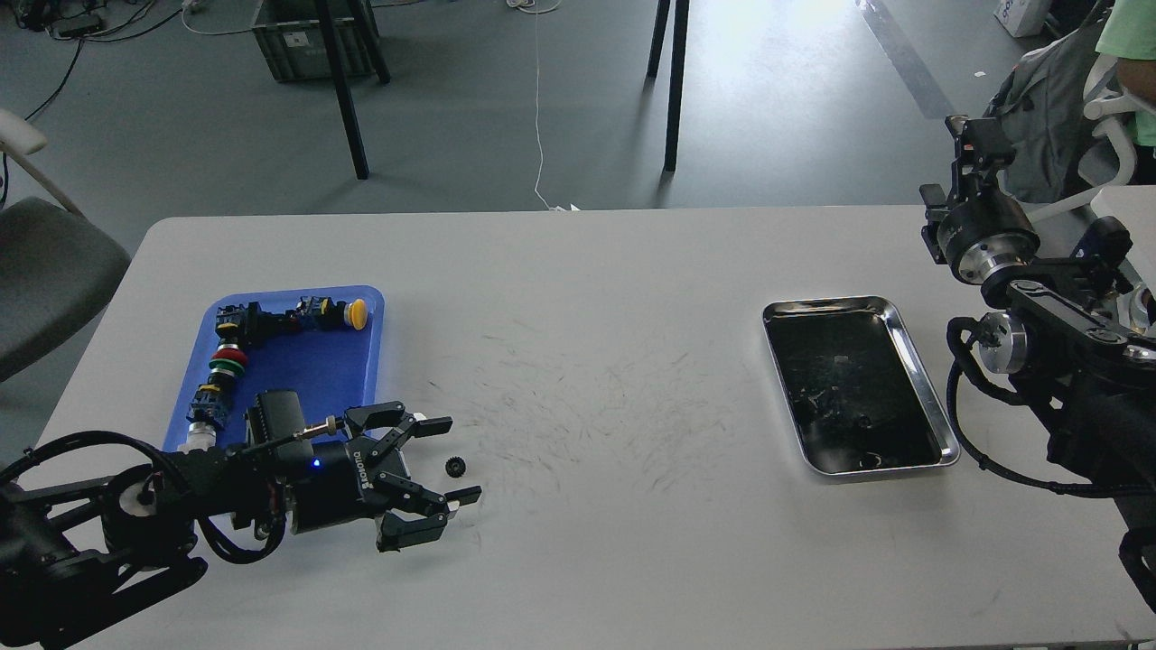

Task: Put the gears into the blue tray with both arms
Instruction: 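Lower the left gripper and grasp the black gear on the table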

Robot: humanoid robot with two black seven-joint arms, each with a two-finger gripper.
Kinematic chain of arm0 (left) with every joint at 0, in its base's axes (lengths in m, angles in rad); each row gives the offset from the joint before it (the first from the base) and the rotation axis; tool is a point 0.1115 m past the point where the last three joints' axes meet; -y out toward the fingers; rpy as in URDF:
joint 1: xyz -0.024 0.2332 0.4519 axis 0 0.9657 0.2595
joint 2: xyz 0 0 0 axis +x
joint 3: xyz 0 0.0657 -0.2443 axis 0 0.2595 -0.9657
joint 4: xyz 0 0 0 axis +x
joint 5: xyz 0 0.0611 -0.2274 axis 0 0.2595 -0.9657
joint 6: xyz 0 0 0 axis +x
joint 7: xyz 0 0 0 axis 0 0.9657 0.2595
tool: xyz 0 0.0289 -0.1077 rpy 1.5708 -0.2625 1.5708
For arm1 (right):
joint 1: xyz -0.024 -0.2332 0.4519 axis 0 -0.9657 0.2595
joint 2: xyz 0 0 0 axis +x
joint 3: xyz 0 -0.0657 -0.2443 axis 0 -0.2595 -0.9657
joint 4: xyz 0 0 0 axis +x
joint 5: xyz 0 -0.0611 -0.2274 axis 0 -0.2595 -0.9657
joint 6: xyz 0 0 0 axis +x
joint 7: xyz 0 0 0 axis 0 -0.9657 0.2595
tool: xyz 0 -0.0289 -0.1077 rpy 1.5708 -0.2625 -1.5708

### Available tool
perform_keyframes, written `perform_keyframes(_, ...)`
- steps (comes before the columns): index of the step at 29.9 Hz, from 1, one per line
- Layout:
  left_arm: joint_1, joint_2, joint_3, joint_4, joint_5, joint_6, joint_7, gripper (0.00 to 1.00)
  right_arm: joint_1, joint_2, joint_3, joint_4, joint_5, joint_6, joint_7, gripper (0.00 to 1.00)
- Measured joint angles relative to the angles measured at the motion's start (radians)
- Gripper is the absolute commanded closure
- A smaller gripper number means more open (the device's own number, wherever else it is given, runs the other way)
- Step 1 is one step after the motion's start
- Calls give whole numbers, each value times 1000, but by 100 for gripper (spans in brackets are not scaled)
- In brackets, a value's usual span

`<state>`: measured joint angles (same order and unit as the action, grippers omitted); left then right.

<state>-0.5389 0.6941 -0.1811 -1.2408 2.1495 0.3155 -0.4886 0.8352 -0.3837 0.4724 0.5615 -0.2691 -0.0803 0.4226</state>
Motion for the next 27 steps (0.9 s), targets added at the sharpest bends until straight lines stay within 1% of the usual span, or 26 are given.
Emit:
perform_keyframes(5, 8, -17, -1, 22, 14, 4, 0, 17, 1, 24, 1, 1, 0, 5, 8, 6)
perform_keyframes(9, 8, -22, -1, 38, 16, 15, 0, 19, 5, 32, 1, 1, 0, 5, 10, 6)
perform_keyframes(16, 9, -46, -1, 84, 29, 21, 0, 19, 10, 32, -1, 3, -1, 4, 10, 6)
perform_keyframes(22, 9, -69, 0, 118, 32, 35, 0, 21, 10, 32, -3, 4, -1, 6, 10, 6)
perform_keyframes(27, 10, -69, 1, 127, 32, 38, 0, 26, 11, 32, -3, 5, -2, 7, 10, 6)
